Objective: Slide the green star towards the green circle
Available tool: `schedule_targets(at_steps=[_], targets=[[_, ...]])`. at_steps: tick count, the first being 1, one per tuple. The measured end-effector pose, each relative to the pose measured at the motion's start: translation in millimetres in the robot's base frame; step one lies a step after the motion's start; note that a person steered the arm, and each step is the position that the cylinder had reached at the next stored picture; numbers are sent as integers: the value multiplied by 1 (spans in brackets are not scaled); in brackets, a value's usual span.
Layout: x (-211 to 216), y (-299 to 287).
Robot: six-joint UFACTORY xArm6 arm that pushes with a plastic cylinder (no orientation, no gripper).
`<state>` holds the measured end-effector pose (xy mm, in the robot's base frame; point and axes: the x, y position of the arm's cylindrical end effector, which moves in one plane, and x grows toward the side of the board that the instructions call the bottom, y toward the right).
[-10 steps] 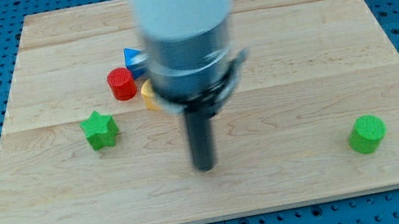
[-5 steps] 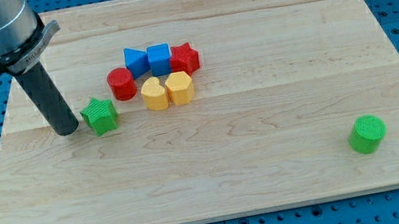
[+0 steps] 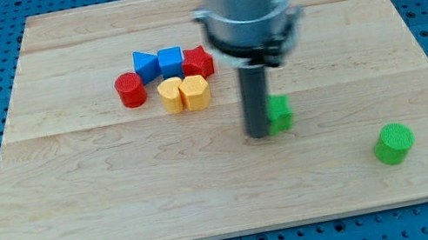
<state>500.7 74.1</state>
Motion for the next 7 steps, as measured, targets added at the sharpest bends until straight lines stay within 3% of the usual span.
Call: schedule_targets(at_steps=[1,2,3,4,5,7], targets=[[-24,11],[-40,-28],[-68,-25],[-25,40],[-3,66],[-81,28]])
